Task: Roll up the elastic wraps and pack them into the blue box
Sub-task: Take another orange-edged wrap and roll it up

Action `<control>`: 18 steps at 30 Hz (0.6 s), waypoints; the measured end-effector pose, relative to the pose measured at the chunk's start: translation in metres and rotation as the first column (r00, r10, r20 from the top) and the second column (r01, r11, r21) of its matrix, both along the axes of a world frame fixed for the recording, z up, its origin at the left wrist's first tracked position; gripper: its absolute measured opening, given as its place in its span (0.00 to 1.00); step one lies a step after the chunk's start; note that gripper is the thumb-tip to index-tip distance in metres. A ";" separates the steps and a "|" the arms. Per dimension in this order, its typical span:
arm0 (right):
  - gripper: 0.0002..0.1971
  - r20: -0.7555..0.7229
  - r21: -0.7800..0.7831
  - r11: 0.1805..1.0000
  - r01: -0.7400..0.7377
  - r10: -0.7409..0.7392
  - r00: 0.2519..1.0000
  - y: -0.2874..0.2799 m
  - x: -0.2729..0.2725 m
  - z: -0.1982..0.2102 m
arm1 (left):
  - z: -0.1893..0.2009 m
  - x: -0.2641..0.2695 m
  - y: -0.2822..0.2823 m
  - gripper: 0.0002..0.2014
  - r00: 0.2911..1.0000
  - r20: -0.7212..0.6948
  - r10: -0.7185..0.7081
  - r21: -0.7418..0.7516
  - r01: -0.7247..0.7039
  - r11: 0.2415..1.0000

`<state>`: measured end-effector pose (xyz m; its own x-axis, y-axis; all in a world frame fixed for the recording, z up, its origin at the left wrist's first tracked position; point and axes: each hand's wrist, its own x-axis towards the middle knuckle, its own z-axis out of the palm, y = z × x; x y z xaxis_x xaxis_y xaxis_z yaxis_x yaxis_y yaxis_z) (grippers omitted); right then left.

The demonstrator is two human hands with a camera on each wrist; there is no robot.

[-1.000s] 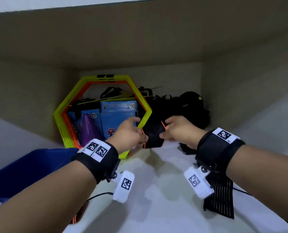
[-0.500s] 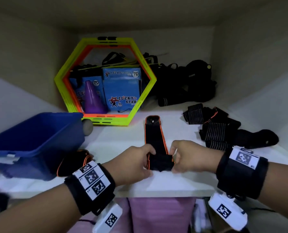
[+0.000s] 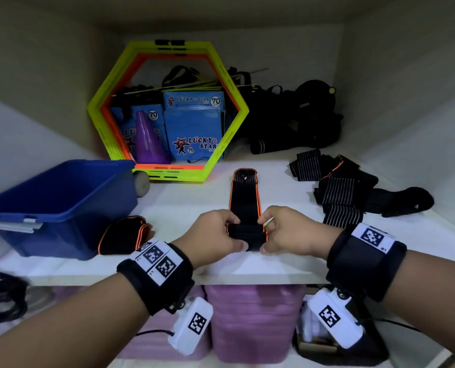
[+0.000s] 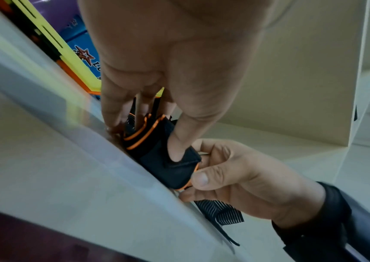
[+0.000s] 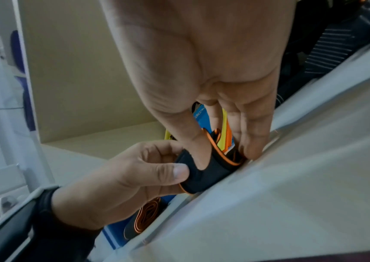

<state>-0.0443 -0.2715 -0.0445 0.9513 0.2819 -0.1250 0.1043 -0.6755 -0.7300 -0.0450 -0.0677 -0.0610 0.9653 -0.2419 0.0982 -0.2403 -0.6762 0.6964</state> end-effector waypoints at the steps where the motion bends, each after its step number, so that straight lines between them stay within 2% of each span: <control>1: 0.28 -0.037 0.049 0.999 0.016 -0.014 0.999 0.000 0.000 0.001 | 0.000 0.002 0.001 0.26 1.000 -0.020 0.010 -0.016 -0.010 1.000; 5: 0.28 -0.174 0.161 0.983 0.088 -0.060 0.983 -0.006 0.005 0.003 | 0.003 0.009 0.007 0.25 0.996 -0.082 0.021 -0.081 -0.027 0.996; 8: 0.29 -0.303 0.236 0.957 0.166 -0.090 0.949 -0.013 0.017 0.006 | 0.003 0.018 0.009 0.24 0.989 -0.130 0.077 -0.129 -0.094 0.987; 10: 0.33 -0.403 0.297 0.931 0.210 -0.077 0.912 -0.016 0.025 0.008 | 0.004 0.025 0.006 0.25 0.975 -0.201 0.098 -0.215 -0.141 0.966; 12: 0.35 -0.459 0.328 0.915 0.234 -0.062 0.886 -0.016 0.031 0.010 | 0.006 0.029 0.003 0.21 0.958 -0.276 0.074 -0.305 -0.160 0.939; 15: 0.35 -0.450 0.283 0.922 0.264 -0.116 0.886 -0.019 0.036 0.011 | 0.012 0.035 0.001 0.11 0.935 -0.347 0.080 -0.349 -0.208 0.914; 18: 0.34 -0.389 0.219 0.938 0.270 -0.170 0.906 -0.020 0.041 0.010 | 0.011 0.046 0.002 0.07 0.941 -0.303 0.151 -0.306 -0.246 0.920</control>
